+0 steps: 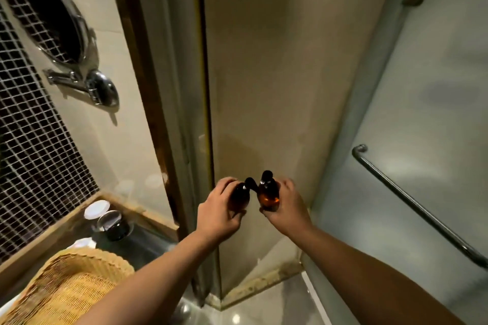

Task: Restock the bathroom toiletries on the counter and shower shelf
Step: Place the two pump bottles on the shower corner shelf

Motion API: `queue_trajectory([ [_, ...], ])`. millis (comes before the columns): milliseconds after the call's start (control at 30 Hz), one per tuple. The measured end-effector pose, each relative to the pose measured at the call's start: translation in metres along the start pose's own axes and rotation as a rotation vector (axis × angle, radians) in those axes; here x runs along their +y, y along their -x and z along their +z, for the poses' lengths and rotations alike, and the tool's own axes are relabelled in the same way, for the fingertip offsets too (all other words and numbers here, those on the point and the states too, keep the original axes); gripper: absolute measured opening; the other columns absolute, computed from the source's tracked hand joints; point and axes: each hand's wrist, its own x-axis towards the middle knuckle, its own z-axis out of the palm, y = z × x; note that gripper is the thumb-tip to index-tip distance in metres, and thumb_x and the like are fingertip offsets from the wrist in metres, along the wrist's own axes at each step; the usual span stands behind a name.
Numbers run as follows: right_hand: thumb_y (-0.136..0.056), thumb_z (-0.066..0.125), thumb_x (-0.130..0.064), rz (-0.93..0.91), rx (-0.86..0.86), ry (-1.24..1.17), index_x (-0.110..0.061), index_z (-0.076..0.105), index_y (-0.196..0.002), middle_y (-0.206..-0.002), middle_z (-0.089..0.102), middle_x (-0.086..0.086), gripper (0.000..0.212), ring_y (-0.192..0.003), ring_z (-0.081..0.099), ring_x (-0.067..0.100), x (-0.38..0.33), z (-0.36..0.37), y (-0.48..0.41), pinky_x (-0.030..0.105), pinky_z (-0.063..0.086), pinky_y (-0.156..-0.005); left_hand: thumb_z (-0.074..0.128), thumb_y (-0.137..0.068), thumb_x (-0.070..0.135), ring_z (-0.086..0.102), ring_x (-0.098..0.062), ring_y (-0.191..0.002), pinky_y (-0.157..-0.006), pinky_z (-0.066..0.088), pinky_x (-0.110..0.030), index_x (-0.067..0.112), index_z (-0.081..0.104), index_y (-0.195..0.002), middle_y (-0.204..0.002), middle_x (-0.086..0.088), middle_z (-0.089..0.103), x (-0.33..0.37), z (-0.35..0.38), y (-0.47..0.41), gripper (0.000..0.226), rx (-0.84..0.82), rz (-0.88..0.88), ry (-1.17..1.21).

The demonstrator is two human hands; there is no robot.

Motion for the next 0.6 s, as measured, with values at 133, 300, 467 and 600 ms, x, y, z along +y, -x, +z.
queue_trajectory([
  [133, -0.061, 0.087, -0.035, 0.003, -0.003, -0.045, -0.042, 0.047, -0.118, -0.115, 0.038, -0.023, 0.071, -0.100, 0.056, 0.004, 0.037, -0.011, -0.032, 0.012, 0.040, -0.081, 0.079, -0.069, 0.046, 0.052, -0.008, -0.116, -0.074, 0.057, -0.032, 0.043, 0.037, -0.133, -0.137, 0.025, 0.036, 0.012, 0.031, -0.043, 0.076, 0.009, -0.023, 0.029],
  [300, -0.062, 0.088, -0.038, 0.014, -0.035, -0.077, -0.035, 0.048, -0.121, -0.116, 0.041, -0.017, 0.071, -0.098, 0.056, 0.006, 0.086, -0.016, -0.087, 0.020, 0.048, -0.087, 0.081, -0.067, 0.047, 0.055, -0.007, -0.111, -0.077, 0.054, -0.026, 0.046, 0.036, -0.132, -0.134, 0.029, 0.035, 0.022, 0.073, -0.098, 0.079, 0.006, -0.092, 0.032],
  [467, -0.062, 0.090, -0.033, -0.066, -0.081, -0.082, -0.033, 0.047, -0.123, -0.119, 0.040, -0.018, 0.074, -0.101, 0.056, 0.008, 0.134, -0.016, -0.132, 0.020, 0.046, -0.089, 0.081, -0.067, 0.045, 0.054, -0.007, -0.115, -0.078, 0.047, -0.020, 0.046, 0.036, -0.132, -0.134, 0.029, 0.035, 0.026, 0.113, -0.139, 0.079, 0.021, -0.179, 0.037],
  [600, -0.061, 0.092, -0.033, -0.044, -0.100, -0.075, -0.027, 0.048, -0.129, -0.125, 0.047, -0.008, 0.081, -0.107, 0.055, 0.012, 0.160, -0.011, -0.168, 0.020, 0.043, -0.091, 0.080, -0.066, 0.044, 0.054, -0.008, -0.113, -0.076, 0.047, -0.022, 0.047, 0.034, -0.130, -0.131, 0.031, 0.033, 0.023, 0.137, -0.170, 0.079, 0.069, -0.257, 0.062],
])
